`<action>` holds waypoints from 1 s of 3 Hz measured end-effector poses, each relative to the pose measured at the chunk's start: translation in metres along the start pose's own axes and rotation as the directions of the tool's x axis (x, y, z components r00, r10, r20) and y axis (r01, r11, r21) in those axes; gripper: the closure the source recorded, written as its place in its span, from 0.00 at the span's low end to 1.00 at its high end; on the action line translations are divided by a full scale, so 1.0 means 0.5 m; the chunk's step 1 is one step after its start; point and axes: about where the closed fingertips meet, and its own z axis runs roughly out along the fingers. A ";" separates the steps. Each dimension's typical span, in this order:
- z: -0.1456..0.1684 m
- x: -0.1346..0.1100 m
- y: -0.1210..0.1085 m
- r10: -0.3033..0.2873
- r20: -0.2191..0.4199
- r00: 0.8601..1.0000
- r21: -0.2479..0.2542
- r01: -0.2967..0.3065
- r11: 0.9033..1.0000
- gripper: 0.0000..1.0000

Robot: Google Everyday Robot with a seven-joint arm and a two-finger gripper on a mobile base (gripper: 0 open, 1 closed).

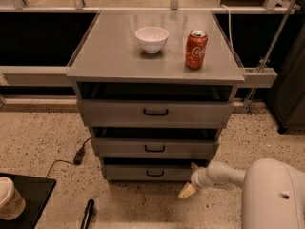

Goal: Open bottom drawer

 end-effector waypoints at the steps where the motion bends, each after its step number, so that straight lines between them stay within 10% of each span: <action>1: 0.039 -0.002 -0.020 0.003 0.008 1.000 0.004 -0.003 1.000 0.00; 3: 0.136 -0.004 -0.068 0.027 0.012 1.000 0.032 -0.027 0.999 0.00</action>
Offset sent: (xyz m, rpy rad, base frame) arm 0.0845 0.0246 -0.0847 0.0103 -0.0151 -0.0651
